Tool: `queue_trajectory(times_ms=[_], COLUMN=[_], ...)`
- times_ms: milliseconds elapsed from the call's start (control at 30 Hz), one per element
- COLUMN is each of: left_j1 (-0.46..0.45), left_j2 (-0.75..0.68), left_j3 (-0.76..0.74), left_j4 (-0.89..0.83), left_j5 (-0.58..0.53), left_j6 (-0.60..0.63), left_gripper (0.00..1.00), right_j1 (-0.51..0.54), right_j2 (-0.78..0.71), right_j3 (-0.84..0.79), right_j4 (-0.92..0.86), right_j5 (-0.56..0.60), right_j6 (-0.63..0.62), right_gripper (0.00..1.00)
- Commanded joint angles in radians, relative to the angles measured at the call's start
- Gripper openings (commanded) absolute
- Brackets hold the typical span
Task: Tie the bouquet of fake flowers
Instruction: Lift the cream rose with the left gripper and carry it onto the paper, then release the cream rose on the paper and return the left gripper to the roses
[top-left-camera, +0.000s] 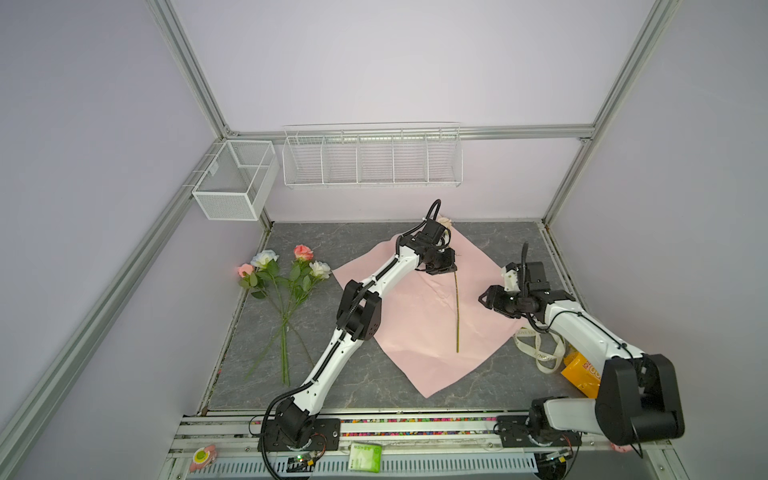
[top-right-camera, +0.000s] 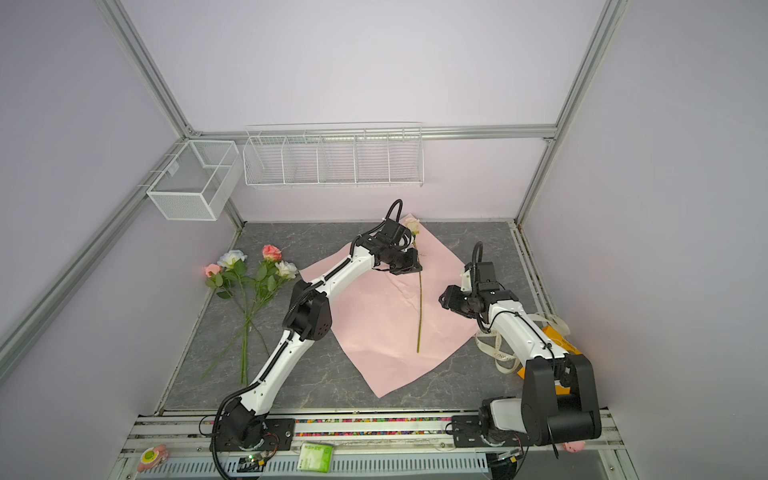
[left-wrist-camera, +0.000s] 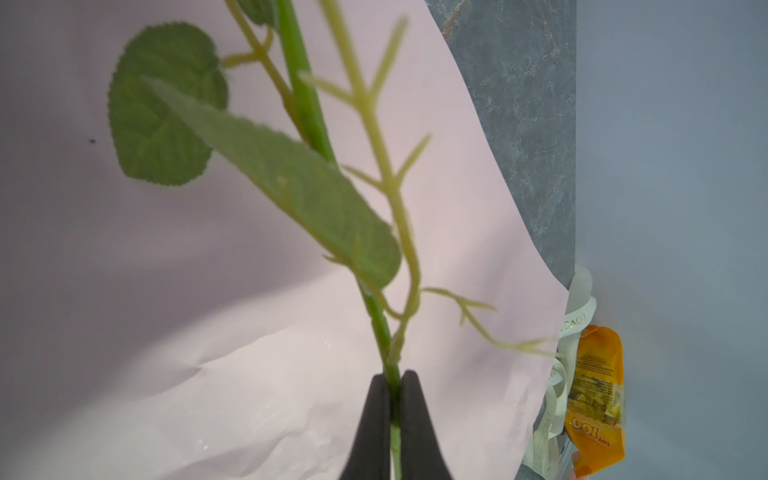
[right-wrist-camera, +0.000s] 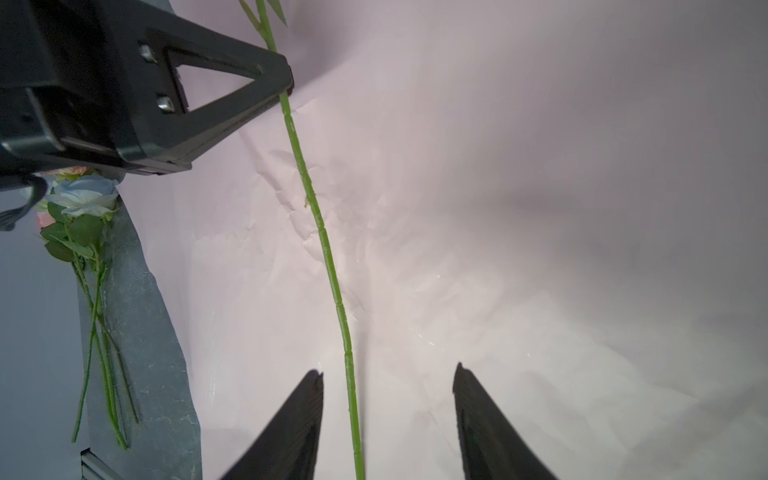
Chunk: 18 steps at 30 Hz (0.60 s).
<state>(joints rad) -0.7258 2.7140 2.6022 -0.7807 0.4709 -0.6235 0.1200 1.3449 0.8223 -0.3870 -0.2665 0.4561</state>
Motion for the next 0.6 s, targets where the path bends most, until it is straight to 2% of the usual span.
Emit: queue_trajectory(times_ms=[0, 567], left_j1=[-0.018, -0.034], left_j2=[0.039, 0.098], left_j3=[0.038, 0.039], left_j4=[0.022, 0.078], left_j5=[-0.036, -0.043], left_j6=[0.033, -0.021], left_gripper=[0.03, 0.09], right_j1=[-0.003, -0.005], right_j2=[0.007, -0.009], right_j3=[-0.009, -0.026], right_j4=[-0.032, -0.04], right_j5=[-0.007, 0.012], right_j6=[-0.013, -0.008], right_gripper=[0.54, 0.54])
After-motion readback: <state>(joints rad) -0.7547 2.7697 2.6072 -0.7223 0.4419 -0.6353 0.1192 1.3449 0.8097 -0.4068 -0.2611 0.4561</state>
